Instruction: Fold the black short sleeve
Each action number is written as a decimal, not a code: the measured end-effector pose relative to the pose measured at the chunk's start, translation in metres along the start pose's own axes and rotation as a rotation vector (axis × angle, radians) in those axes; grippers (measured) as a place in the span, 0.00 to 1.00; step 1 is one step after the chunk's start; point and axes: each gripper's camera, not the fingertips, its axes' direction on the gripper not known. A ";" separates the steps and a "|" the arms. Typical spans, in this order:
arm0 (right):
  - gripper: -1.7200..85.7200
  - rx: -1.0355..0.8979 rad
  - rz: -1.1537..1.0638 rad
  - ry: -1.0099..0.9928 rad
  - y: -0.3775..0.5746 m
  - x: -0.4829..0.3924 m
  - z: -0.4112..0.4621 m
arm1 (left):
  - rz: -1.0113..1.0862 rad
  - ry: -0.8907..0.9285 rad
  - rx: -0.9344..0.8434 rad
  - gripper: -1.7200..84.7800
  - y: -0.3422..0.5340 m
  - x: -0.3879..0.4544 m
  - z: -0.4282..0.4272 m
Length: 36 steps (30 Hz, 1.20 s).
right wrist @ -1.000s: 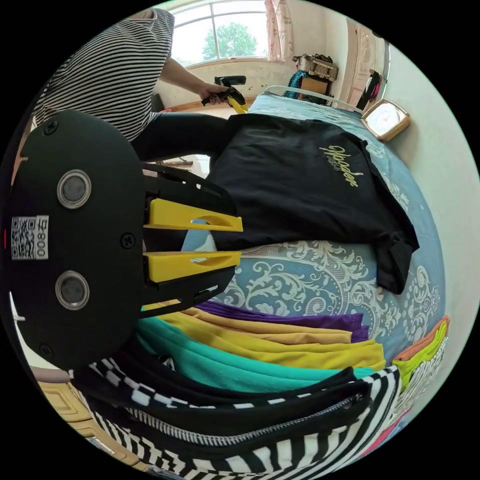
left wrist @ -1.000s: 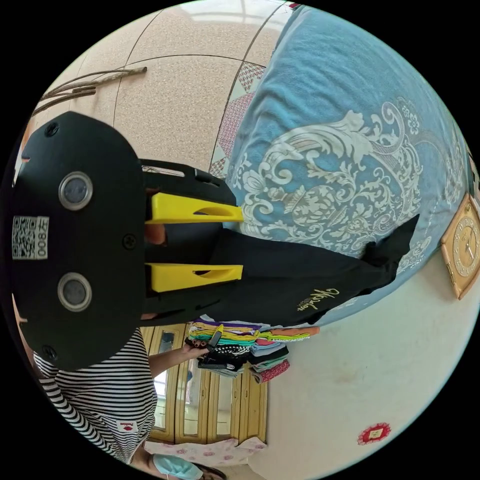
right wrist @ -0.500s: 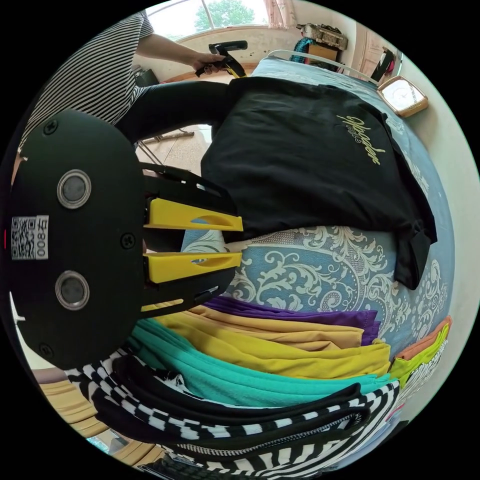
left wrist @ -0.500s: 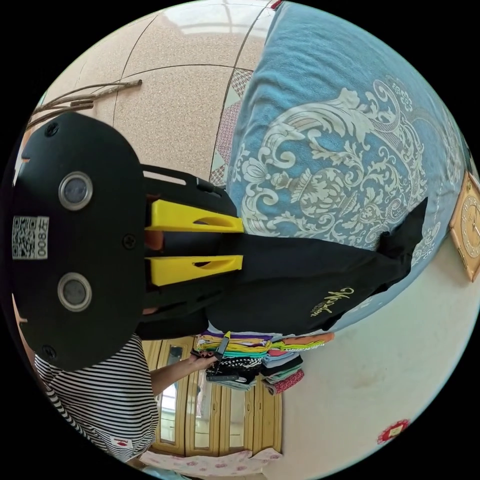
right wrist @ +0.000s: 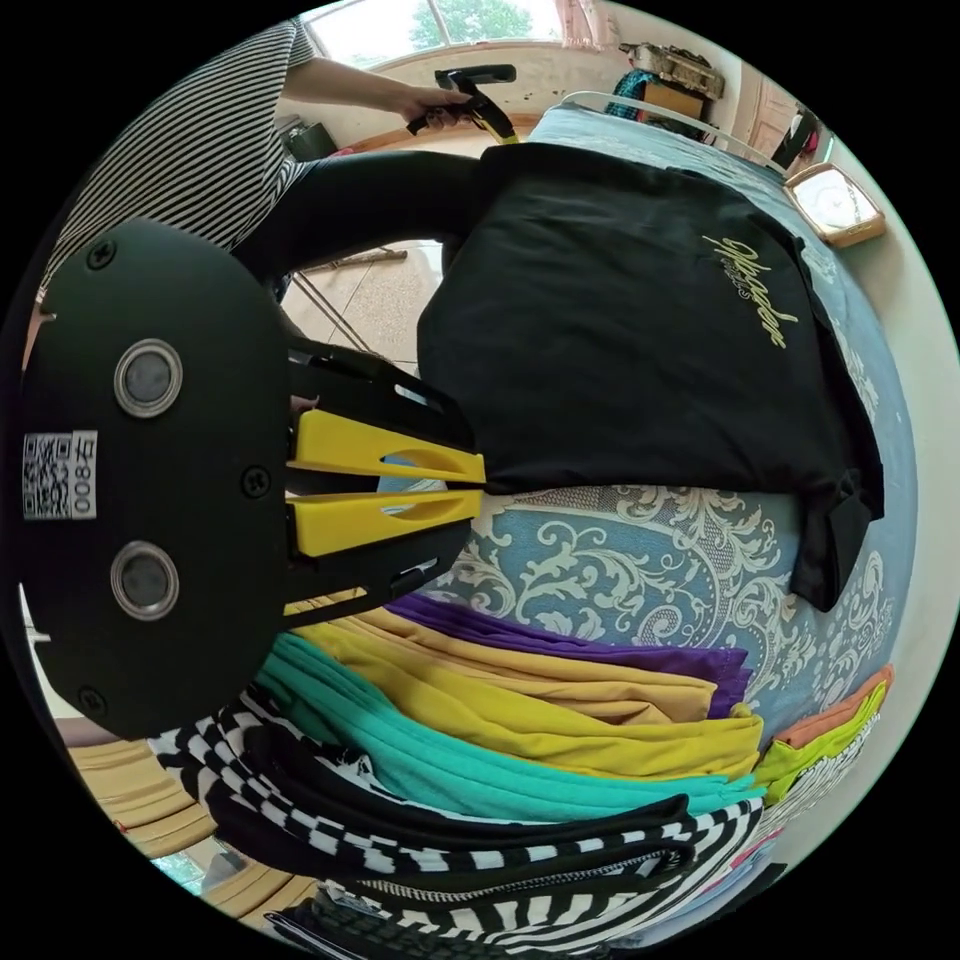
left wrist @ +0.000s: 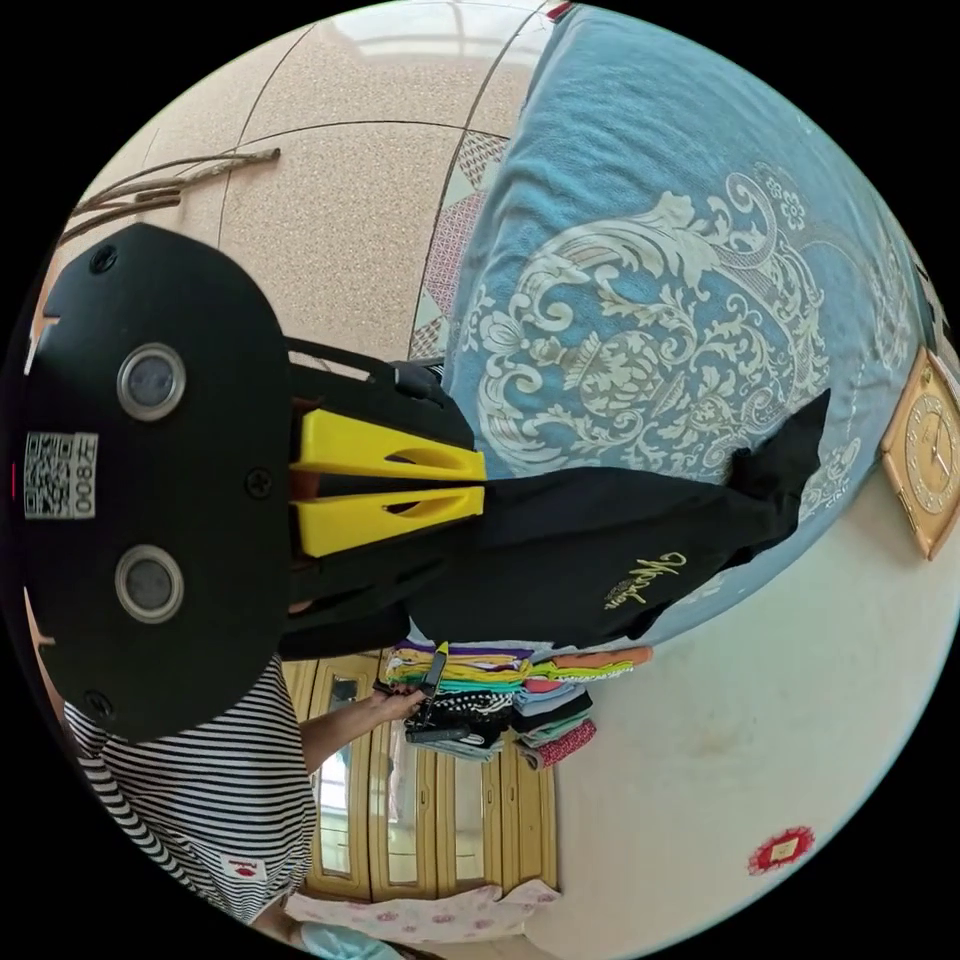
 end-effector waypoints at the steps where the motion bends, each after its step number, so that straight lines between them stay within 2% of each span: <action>1: 0.03 0.015 0.011 -0.046 0.005 0.006 -0.006 | 0.018 0.027 0.027 0.03 0.002 0.004 -0.010; 6: 0.03 0.164 0.049 -0.292 0.014 0.041 -0.047 | 0.056 0.100 0.114 0.03 -0.023 0.016 -0.041; 10: 0.03 0.357 0.056 -0.412 -0.022 0.072 -0.117 | 0.130 0.145 0.228 0.03 -0.102 0.052 -0.075; 16: 0.02 0.690 -0.062 -0.357 -0.055 0.074 -0.291 | 0.407 0.173 0.492 0.02 -0.190 0.177 -0.202; 21: 0.03 0.909 -0.150 -0.330 -0.014 0.062 -0.382 | 0.606 0.103 0.584 0.02 -0.176 0.254 -0.278; 25: 0.03 0.987 -0.211 -0.356 0.043 0.062 -0.396 | 0.715 0.121 0.611 0.02 -0.131 0.268 -0.307; 29: 0.03 0.940 -0.234 -0.393 0.090 0.065 -0.362 | 0.715 0.107 0.521 0.02 -0.081 0.235 -0.295; 32: 0.03 0.810 -0.218 -0.382 0.118 0.062 -0.304 | 0.633 0.039 0.410 0.03 -0.049 0.186 -0.258; 36: 0.03 0.487 -0.088 -0.369 0.122 0.064 -0.176 | 0.378 -0.016 0.205 0.03 -0.028 0.093 -0.171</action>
